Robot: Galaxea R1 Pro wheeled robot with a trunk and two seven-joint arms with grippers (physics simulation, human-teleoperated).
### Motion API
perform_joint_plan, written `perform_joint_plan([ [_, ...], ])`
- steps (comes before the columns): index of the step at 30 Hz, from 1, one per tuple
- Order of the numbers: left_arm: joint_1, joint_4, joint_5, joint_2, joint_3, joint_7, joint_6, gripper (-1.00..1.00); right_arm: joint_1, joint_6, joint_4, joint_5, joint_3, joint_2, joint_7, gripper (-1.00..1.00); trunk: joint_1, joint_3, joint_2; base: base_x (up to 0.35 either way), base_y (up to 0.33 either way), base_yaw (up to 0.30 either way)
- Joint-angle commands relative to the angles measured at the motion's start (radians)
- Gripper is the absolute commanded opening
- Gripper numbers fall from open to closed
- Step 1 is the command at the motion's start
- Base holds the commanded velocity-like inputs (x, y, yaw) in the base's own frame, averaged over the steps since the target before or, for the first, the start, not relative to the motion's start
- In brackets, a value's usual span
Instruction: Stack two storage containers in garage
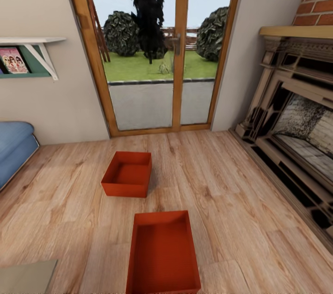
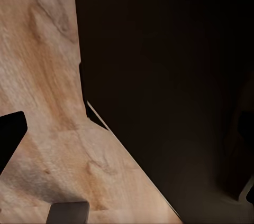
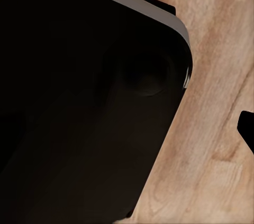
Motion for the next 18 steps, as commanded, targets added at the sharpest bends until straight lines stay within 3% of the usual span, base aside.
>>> perform_joint_plan([
  [1, 0.000, 0.000, 0.001, 0.000, 0.000, 0.000, -0.002, 1.00, -0.001, -0.005, 0.002, -0.009, 0.008, 0.001, -0.002, 1.00, 0.000, -0.002, 0.000, 0.000, 0.000, 0.000],
  [18, 0.000, 0.000, 0.001, 0.000, 0.000, 0.000, -0.002, 1.00, -0.001, -0.005, 0.002, -0.010, 0.008, 0.001, -0.002, 1.00, 0.000, -0.029, 0.000, 0.000, 0.000, 0.000],
])
